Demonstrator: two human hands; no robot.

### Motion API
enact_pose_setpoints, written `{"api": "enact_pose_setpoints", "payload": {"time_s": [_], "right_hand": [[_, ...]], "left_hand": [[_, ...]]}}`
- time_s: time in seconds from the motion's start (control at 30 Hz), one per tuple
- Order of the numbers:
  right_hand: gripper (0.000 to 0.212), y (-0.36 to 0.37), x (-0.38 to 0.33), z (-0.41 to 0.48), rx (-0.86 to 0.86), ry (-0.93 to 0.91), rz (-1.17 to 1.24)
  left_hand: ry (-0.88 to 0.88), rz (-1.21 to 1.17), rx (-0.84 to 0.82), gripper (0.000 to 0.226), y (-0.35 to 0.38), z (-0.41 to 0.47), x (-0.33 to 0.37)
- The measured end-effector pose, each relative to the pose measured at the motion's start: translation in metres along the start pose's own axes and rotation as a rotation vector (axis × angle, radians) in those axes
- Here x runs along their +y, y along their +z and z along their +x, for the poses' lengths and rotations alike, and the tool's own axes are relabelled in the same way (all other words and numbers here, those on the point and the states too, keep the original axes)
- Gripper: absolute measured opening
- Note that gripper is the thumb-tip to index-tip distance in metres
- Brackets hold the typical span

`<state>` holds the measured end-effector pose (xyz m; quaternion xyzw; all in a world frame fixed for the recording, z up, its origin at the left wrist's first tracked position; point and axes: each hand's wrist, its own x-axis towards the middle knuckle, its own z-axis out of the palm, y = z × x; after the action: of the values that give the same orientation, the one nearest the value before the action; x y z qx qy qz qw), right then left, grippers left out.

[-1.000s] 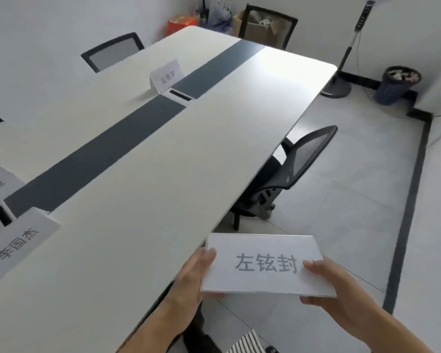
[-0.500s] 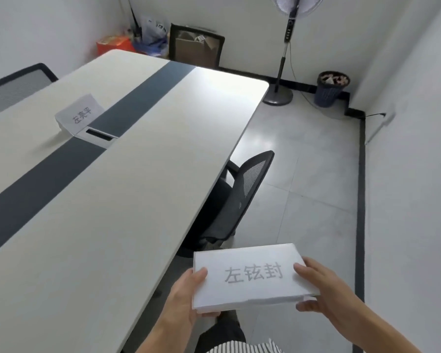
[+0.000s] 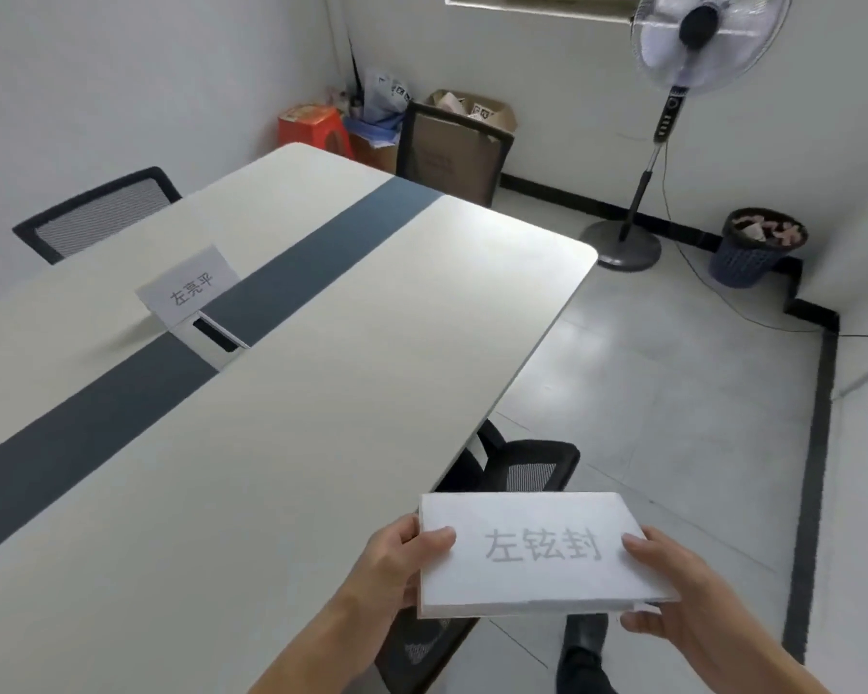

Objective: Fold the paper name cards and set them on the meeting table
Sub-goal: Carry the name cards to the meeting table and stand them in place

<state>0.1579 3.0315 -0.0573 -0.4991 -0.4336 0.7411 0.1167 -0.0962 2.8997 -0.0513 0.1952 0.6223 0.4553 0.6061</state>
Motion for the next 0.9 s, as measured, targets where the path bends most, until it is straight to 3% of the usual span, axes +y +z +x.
{"api": "enact_pose_setpoints", "payload": {"time_s": [0.17, 0.33, 0.53, 0.9], "right_hand": [[0.061, -0.042, -0.078, 0.079, -0.202, 0.001, -0.152], [0.042, -0.049, -0.150, 0.142, -0.393, -0.013, -0.334], [0.057, -0.005, -0.192, 0.203, -0.571, -0.032, -0.453], [0.042, 0.107, -0.223, 0.256, -0.816, -0.121, -0.658]], "left_hand": [[-0.014, 0.006, 0.007, 0.043, 0.015, 0.040, 0.038], [-0.024, 0.068, 0.039, 0.036, 0.029, 0.057, 0.077], [-0.062, 0.078, 0.158, 0.038, 0.007, 0.064, 0.095], [-0.073, 0.068, 0.231, 0.035, -0.048, 0.122, 0.107]]}}
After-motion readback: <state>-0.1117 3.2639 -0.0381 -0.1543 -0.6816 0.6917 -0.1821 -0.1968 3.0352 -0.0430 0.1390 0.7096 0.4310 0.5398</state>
